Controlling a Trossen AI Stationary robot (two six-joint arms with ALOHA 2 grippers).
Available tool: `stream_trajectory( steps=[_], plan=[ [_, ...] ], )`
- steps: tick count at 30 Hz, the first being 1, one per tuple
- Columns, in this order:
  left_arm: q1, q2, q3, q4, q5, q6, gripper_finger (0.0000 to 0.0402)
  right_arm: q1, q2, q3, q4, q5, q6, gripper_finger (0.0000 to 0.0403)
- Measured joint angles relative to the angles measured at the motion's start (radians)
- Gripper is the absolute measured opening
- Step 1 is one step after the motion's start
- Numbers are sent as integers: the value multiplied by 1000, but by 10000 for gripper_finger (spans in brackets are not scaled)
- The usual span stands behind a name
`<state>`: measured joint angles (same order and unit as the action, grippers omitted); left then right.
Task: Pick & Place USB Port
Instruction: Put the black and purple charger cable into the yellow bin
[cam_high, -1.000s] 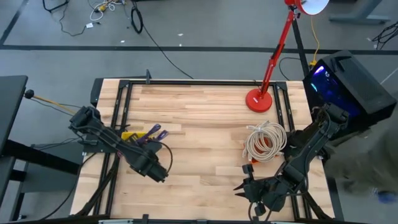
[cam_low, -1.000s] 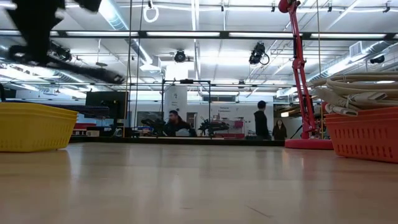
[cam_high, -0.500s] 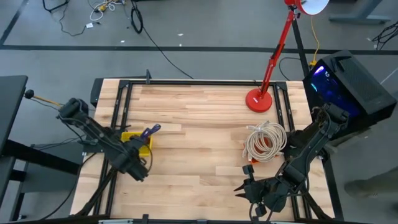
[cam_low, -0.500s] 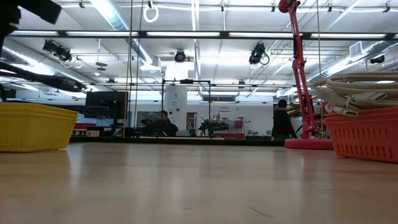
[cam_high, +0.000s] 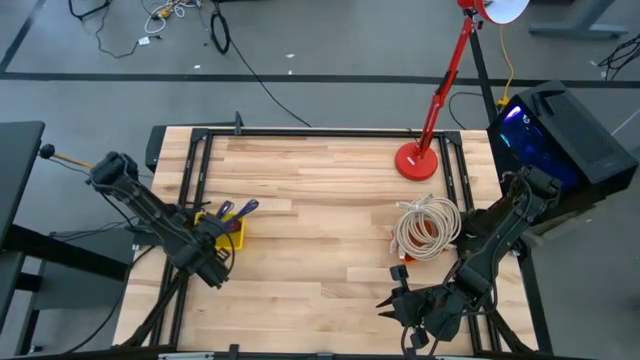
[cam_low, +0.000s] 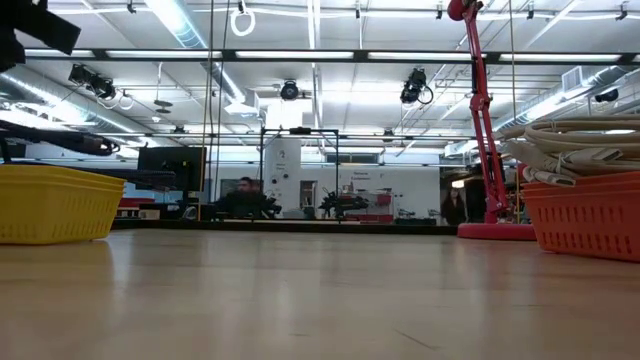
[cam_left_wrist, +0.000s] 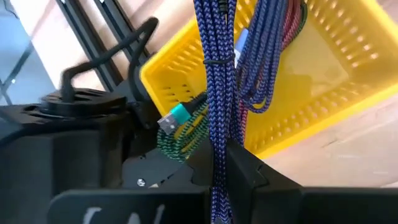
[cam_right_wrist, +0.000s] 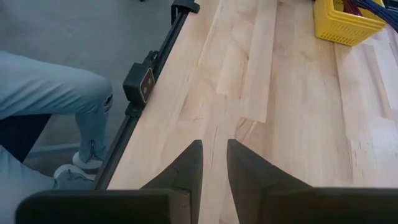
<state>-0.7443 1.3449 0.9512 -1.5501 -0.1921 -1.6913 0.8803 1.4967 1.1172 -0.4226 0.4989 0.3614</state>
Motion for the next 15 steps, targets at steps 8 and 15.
stream_trajectory(
  steps=[8,15],
  plan=[
    [0,0,-27,47,21,4,23,0,0,0,0,0,0,75],
    [0,0,-27,47,21,-18,35,0,0,0,1,0,0,75]
  ],
)
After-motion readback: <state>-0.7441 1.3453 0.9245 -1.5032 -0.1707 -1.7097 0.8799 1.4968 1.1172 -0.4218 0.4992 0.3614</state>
